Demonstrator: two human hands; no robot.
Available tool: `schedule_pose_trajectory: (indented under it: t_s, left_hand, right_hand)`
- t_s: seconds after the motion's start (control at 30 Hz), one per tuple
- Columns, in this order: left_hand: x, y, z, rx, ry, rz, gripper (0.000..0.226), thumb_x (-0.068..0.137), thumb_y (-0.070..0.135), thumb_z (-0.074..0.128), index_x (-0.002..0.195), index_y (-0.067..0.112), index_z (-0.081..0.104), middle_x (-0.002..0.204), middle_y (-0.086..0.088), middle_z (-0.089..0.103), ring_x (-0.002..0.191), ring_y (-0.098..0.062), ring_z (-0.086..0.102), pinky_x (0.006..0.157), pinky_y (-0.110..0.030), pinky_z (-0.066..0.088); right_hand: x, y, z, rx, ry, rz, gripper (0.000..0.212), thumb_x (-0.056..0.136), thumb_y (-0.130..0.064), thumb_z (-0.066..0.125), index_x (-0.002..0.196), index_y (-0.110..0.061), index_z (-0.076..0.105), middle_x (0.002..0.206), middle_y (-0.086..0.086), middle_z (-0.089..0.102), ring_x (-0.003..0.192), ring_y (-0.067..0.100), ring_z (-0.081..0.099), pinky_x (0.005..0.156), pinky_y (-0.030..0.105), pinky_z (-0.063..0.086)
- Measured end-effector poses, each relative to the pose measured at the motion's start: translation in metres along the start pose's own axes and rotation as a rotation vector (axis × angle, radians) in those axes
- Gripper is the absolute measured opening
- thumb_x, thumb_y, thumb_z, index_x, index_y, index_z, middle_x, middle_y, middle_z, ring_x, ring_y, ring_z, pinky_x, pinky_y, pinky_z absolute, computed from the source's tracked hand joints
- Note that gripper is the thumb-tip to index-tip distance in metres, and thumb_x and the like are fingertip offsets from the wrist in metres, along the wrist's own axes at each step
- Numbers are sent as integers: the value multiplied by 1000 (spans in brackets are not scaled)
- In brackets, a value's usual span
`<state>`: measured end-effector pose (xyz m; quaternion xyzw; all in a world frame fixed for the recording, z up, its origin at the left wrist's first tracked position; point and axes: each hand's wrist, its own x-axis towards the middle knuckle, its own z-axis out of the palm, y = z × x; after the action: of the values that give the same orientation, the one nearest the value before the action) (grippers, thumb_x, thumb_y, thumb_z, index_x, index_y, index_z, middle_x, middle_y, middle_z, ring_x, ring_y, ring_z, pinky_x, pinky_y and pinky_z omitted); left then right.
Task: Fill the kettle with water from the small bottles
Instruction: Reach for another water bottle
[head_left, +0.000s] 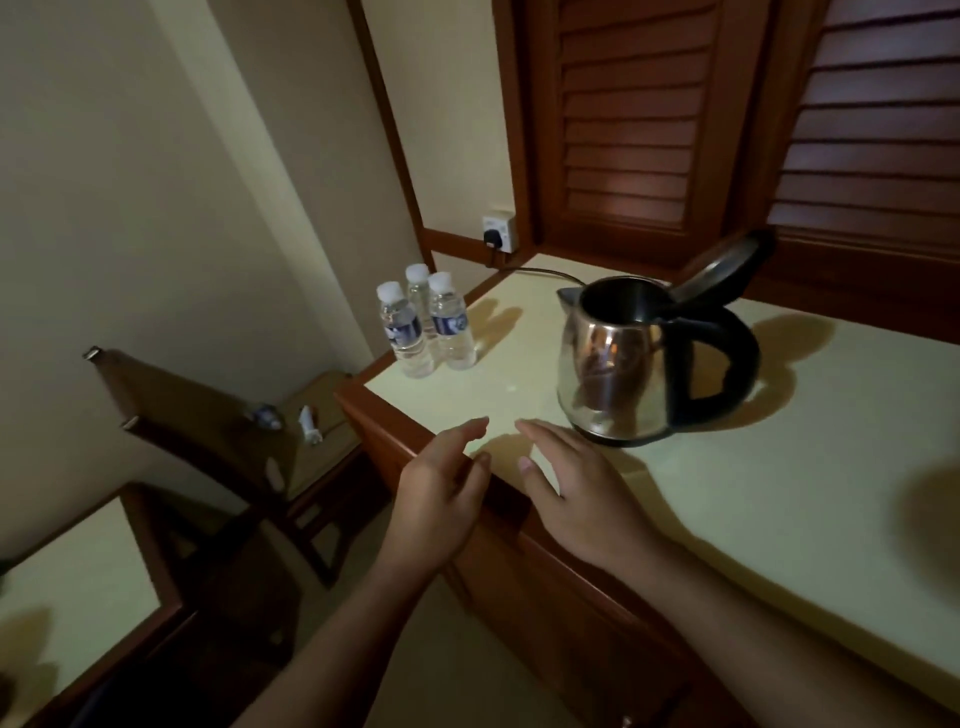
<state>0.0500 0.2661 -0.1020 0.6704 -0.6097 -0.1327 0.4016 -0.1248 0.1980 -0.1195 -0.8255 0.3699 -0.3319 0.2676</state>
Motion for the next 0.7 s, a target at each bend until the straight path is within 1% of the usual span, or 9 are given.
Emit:
schedule_pose_trajectory:
  t_s: [0.13,0.2,0.23,0.27,0.37,0.4,0.47,0.57,0.7]
  left_hand:
    - [40,-51,-31,-23,26,-11,40,102,19,65,142,24,63,135,9,68,121,-3,63,90,-8,47]
    - [59,-75,-42,-46,70,-34,40,102,20,65,142,23,62,133,7,68,120,-6,63,89,-4,45]
    - [68,-86,-46,-56,92,-42,40,102,22,65,142,23,61,132,6,68,119,-8,63,89,-4,45]
    - [77,-96,-50,-66,112,-45,40,102,24,65,141,23,60,132,5,67,119,-10,64,91,-8,47]
    - [103,-119,-54,-121,159,-76,45,100,31,68,143,24,55,138,3,63,122,-12,61,100,-32,55]
    - [111,-123,-53,-141,171,-89,48,99,32,69,144,23,53,140,3,62,125,-13,60,104,-36,54]
    - [126,-126,-52,-174,183,-103,57,97,34,72,147,21,48,143,2,59,130,-12,56,108,-36,51]
    - [146,-125,-48,-237,192,-124,69,93,35,77,150,20,41,146,4,56,130,-8,54,106,-32,48]
    - [164,-126,-36,-263,191,-189,74,90,34,80,150,20,39,145,2,60,132,-16,57,110,-41,49]
  right_hand:
    - [52,-7,47,-120,39,94,49,103,-35,46,148,-16,45,150,0,50,140,15,41,117,34,33]
    - [68,-7,66,-225,15,132,52,104,-38,40,150,-14,42,153,4,47,145,19,36,122,40,26]
    - [73,-6,73,-288,-8,147,55,104,-41,36,151,-13,39,156,5,43,147,20,32,124,41,21]
    - [77,-6,79,-352,-38,167,58,104,-44,32,153,-12,35,159,6,38,150,19,27,125,42,17]
    - [82,-2,87,-482,-109,220,66,104,-51,23,158,-13,21,166,4,21,154,16,10,126,41,8]
    - [82,-2,88,-504,-124,233,68,104,-52,22,159,-13,18,167,3,17,155,15,6,126,40,5]
    - [81,-4,88,-555,-154,251,69,104,-54,20,160,-14,13,168,2,10,155,13,0,126,39,1]
    - [83,-9,89,-605,-184,267,69,104,-53,17,160,-14,10,169,0,5,154,11,-5,126,38,-1]
    - [83,-12,89,-635,-205,280,67,105,-53,15,160,-15,8,169,-2,2,154,10,-8,126,36,-5]
